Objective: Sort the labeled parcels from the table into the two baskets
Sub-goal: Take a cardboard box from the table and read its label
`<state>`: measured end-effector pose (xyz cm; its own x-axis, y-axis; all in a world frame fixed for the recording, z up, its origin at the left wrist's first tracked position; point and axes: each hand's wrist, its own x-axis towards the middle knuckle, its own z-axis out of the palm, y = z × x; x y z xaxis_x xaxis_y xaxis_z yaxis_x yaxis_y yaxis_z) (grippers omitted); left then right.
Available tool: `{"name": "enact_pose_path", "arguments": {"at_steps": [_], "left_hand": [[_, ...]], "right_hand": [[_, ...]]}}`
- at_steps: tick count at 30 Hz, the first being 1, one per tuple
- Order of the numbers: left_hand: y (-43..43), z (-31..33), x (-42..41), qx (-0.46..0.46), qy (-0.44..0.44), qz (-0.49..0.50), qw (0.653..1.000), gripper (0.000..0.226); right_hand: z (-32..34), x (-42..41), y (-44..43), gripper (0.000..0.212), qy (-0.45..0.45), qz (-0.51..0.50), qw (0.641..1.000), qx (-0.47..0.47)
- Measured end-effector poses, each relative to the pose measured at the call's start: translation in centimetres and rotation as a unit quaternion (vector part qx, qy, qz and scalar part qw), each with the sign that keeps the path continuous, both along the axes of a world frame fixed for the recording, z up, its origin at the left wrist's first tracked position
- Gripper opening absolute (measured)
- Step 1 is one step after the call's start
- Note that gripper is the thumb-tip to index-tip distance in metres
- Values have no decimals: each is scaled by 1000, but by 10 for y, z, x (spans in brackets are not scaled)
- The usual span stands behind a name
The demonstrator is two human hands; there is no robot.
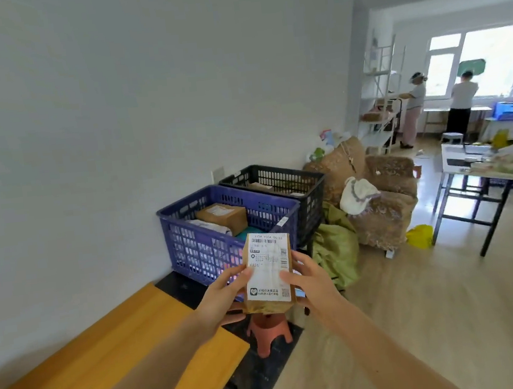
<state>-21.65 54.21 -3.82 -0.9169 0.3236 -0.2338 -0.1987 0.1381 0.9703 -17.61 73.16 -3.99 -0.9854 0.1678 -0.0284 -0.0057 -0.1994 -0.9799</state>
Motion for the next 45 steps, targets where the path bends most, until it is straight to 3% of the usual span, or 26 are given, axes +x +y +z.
{"name": "enact_pose_path", "arguments": {"at_steps": [10, 21, 31, 45], "left_hand": [[134, -14, -102, 7, 3, -13, 1000, 35], [257, -8, -271, 34, 2, -41, 999, 32], [346, -4, -401, 73, 59, -22, 995, 48], [435, -14, -580, 74, 42, 151, 985, 49]], "right_hand": [[-9, -78, 129, 46, -13, -19, 1000, -18], [-11, -250, 253, 39, -12, -23, 999, -33], [1, -393, 345, 38, 11, 2, 1000, -14], [1, -637, 433, 39, -15, 167, 985, 36]]}}
